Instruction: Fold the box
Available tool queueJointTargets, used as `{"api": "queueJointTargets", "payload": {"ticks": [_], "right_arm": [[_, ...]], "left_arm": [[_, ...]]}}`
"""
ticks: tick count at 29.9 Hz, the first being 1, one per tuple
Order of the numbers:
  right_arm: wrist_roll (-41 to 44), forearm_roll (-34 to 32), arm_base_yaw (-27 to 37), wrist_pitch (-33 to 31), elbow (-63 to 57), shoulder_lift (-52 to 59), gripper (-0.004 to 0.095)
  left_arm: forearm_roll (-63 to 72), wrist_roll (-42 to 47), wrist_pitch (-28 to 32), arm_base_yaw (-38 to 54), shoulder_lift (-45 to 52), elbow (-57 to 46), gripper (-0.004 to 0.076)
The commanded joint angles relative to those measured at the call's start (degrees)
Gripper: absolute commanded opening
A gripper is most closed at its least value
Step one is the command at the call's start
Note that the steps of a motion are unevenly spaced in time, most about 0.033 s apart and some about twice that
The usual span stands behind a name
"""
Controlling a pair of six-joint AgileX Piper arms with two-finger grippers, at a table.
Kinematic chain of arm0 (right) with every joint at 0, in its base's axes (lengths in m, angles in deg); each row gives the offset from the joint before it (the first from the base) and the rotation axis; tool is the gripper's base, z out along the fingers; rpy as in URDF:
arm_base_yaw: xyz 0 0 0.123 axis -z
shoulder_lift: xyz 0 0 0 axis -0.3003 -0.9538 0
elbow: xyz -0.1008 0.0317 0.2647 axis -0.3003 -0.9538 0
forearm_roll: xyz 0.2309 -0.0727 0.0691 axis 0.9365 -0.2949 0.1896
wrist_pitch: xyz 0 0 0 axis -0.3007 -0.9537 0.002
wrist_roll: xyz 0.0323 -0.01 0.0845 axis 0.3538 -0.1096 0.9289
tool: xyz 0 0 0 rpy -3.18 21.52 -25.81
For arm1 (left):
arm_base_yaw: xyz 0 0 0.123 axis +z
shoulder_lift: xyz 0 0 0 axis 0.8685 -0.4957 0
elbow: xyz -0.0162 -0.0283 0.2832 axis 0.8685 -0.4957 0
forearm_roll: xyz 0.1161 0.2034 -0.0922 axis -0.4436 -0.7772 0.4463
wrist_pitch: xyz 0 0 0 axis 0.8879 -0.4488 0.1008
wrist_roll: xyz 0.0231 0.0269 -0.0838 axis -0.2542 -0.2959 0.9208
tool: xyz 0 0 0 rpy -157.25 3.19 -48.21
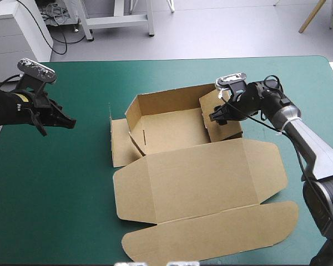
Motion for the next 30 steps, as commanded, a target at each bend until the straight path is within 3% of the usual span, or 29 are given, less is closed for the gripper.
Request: {"api": "queueJointTargets", "payload": {"ticks": [1,13,18,30], "right_arm": [[-0.4,0.1,0.1,-0.6,3.7,5.2,0.0756],[-2.1,-0.6,0.1,-16.9,14.2,16.4,0.0756],[-1.9,-4.6,0.1,-19.1,16.4,16.6,0.0756],[-1.9,-4.0,0.1,-20.3,16.4,3.3,0.0756]], "left_arm": [[1.5,0.5,1.9,0.1,1.7,1.4,-0.001],[3.2,0.5,-0.4,0.1,1.7,1.4,-0.001],[3.2,0.5,-0.4,0.1,1.7,1.4,-0.001],[3.1,0.3,-0.7,0.1,1.7,1.4,-0.001]]}}
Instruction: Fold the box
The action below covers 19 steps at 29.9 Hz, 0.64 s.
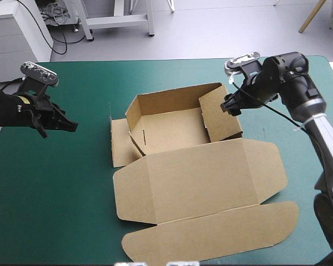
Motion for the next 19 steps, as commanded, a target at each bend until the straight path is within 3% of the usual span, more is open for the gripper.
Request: {"api": "queueJointTargets", "payload": {"ticks": [1,13,16,19], "right_arm": [[-0.6,0.1,0.1,2.8,1.7,-2.7,0.0756],[-2.4,4.2,0.1,5.2,2.9,-13.2,0.074],[-2.2,4.7,0.1,6.0,2.9,-13.3,0.06],[-1.5,4.4,0.1,6.2,2.9,-13.3,0.0319]], "left_arm": [[1.1,0.3,2.0,0.1,1.7,1.4,-0.001],[1.1,0.3,0.3,0.1,1.7,1.4,-0.001],[1.1,0.3,-0.7,0.1,1.7,1.4,-0.001],[1.1,0.3,-0.8,0.1,1.7,1.4,-0.001]]}}
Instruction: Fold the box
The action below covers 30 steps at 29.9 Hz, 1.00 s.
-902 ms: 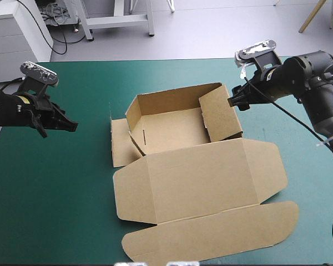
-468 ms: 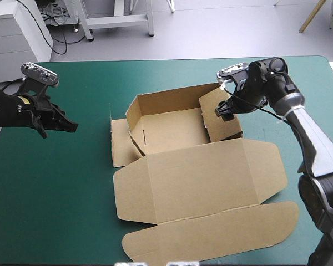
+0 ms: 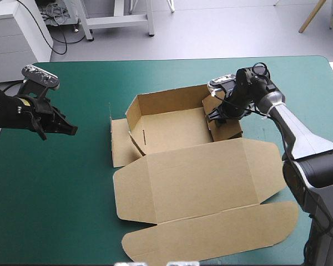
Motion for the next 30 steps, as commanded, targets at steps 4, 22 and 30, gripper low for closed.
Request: {"api": "queueJointTargets", "payload": {"ticks": [4,22,30], "right_arm": [[0.4,0.0,0.1,1.5,1.8,3.2,-0.0024],[-6.9,12.1,13.3,-3.0,1.8,13.2,-0.0019],[-10.7,15.3,18.3,-3.0,1.8,22.9,-0.002]], "left_arm": [[1.2,0.3,1.2,0.1,1.7,1.4,-0.001],[-15.4,8.2,3.6,0.1,1.6,-0.7,-0.001],[-11.4,8.0,7.7,6.6,-0.4,-8.5,-0.0008]]}}
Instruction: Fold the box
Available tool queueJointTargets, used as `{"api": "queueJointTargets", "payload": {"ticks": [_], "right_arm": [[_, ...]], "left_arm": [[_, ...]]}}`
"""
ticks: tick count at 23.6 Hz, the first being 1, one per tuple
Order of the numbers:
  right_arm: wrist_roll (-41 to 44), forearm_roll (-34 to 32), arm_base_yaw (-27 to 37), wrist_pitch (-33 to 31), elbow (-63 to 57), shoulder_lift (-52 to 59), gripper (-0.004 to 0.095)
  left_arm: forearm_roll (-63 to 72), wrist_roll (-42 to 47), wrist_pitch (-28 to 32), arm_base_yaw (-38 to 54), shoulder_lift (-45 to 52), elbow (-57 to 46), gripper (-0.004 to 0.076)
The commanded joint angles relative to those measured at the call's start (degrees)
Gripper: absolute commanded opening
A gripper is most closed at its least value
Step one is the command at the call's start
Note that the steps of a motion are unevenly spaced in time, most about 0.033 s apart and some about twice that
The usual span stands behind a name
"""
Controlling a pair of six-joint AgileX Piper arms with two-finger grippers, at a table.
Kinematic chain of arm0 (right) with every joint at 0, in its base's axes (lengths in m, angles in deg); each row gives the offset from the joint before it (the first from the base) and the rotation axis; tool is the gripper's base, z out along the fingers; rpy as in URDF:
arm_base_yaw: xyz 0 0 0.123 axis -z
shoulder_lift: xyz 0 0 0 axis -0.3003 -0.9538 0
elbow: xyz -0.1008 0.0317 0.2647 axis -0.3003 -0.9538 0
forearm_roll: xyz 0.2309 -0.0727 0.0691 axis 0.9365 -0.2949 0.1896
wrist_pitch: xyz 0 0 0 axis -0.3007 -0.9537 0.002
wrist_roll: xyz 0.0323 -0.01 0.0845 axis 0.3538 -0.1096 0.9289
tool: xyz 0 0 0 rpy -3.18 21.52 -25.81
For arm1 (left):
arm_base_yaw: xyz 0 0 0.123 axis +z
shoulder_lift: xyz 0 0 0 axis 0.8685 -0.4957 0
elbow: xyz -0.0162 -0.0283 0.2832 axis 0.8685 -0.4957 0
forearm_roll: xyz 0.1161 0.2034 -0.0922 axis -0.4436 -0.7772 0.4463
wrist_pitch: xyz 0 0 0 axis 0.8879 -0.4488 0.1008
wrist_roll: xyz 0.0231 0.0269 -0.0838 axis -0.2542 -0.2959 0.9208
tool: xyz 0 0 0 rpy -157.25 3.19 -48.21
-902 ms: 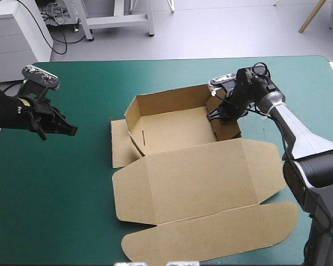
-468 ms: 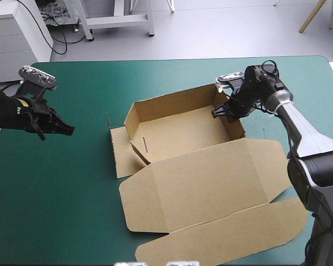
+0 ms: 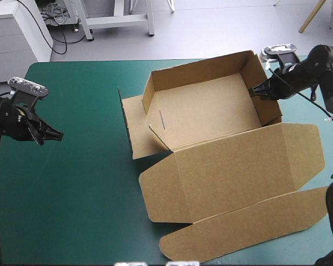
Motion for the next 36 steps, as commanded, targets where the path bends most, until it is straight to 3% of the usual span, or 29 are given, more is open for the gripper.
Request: {"api": "queueJointTargets", "payload": {"ticks": [1,5,11,15,20,22,24,25,26,27,29,36], "right_arm": [[-2.4,4.1,2.0,1.0,1.8,6.9,-0.002],[-2.8,5.8,3.4,1.0,1.8,9.8,-0.002],[-3.3,7.6,3.7,1.0,1.8,12.4,-0.002],[-4.1,9.6,3.7,1.0,1.7,13.1,-0.002],[-4.4,10.0,3.7,1.0,1.7,13.2,-0.002],[-4.4,10.0,3.7,1.0,1.7,13.2,-0.0019],[-4.5,10.1,3.7,1.0,1.7,13.2,-0.0019],[-4.5,10.3,3.7,1.0,1.7,13.2,-0.002],[-4.5,10.7,3.7,1.0,1.7,13.2,-0.002],[-4.7,11.3,3.7,1.0,1.7,13.2,-0.002],[-4.7,12.0,3.7,1.0,1.7,13.2,-0.002],[-4.7,12.2,3.7,1.5,1.7,13.2,-0.0019]], "left_arm": [[5.3,-0.7,4.6,4.8,-0.6,-2.0,-0.0008],[20.0,-9.4,6.4,12.5,-3.5,-6.5,-0.0008],[41.5,-22.6,15.2,16.0,-6.4,-14.5,-0.0009],[55.5,-31.2,15.4,15.8,-8.4,-18.8,-0.001],[64.6,-34.6,15.1,15.8,-12.5,-21.8,0.0005],[68.0,-36.8,12.5,15.8,-14.0,-21.8,0.0058],[75.8,-41.1,6.2,15.8,-16.0,-21.8,0.0205],[81.4,-44.7,0.6,15.8,-17.5,-21.8,0.0353],[83.9,-46.4,-1.7,15.7,-18.1,-21.8,0.0437],[87.3,-48.9,-6.1,15.2,-19.2,-21.8,0.0596],[88.5,-49.4,-6.9,13.5,-19.6,-21.8,0.0708],[95.4,-52.3,-7.2,7.3,-19.0,-21.8,0.0716]]}}
